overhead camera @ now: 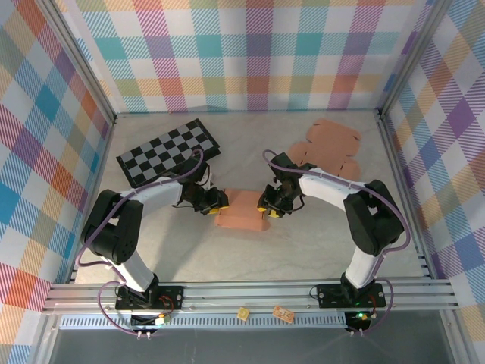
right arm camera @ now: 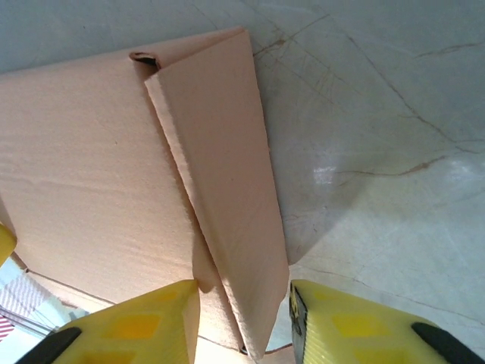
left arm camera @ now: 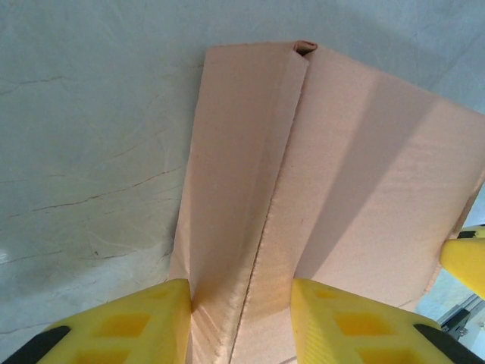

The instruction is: Fold the paper box

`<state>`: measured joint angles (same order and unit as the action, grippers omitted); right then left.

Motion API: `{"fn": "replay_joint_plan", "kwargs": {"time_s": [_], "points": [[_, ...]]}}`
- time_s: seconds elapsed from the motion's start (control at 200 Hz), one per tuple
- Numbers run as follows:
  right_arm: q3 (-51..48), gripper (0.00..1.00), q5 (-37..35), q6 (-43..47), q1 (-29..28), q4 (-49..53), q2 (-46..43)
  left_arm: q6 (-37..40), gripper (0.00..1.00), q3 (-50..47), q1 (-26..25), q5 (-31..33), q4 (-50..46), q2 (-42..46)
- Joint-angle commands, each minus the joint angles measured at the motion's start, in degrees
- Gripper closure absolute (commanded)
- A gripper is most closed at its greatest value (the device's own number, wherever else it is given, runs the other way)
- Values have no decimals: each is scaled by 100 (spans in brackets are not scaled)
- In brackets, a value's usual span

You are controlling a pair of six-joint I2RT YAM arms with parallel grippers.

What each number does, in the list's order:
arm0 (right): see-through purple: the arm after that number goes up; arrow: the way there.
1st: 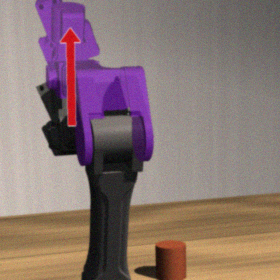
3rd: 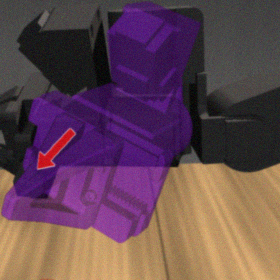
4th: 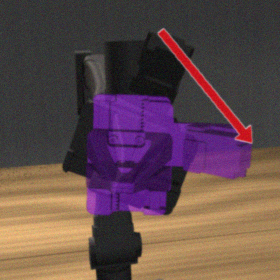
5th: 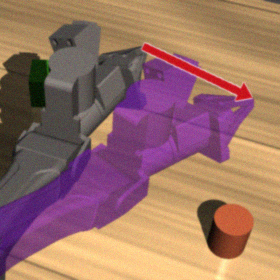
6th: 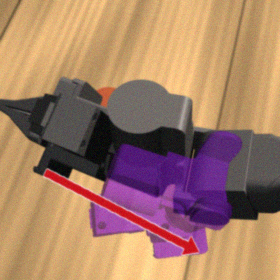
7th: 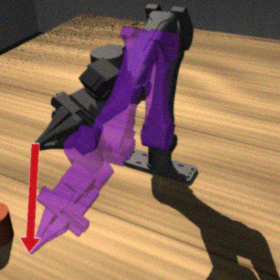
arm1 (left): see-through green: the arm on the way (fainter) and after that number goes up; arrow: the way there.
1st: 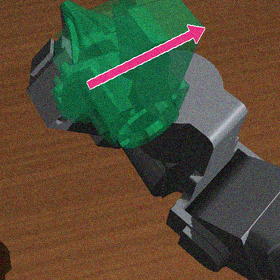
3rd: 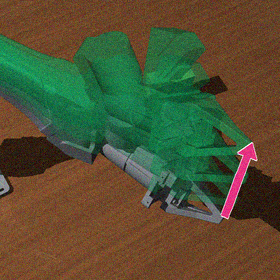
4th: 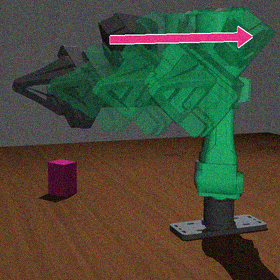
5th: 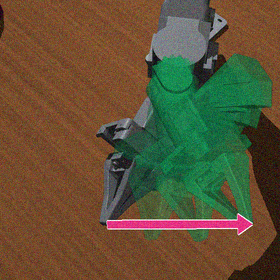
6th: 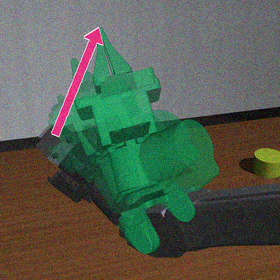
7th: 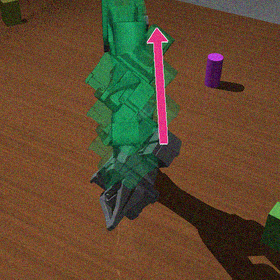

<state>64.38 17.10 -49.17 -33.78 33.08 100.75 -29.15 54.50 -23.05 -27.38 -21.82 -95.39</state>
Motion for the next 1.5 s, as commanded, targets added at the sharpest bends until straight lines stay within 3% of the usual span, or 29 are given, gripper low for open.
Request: {"fn": "replay_joint_plan", "kwargs": {"time_s": [0.0, 0.445, 0.705, 0.91, 1.495], "points": [[-47, 65, 57, 153, -32, -12, 142, -98, 62, -21, 46, -119, 115, 179], [181, 68, -99, 326, -32, 265, -20, -119, 57, 425, 184, -254, -218, 388], [325, 47, 30, 498, 80, 341, -352, -12, 57, 670, 409, -376, -424, 266], [-161, 35, 959, 1087, 178, -446, -685, 272, 58, 714, 604, -789, -521, -74], [-1201, 32, 1625, 726, 659, -1659, -767, 451, 60, 306, 669, -971, -167, -339]]}}
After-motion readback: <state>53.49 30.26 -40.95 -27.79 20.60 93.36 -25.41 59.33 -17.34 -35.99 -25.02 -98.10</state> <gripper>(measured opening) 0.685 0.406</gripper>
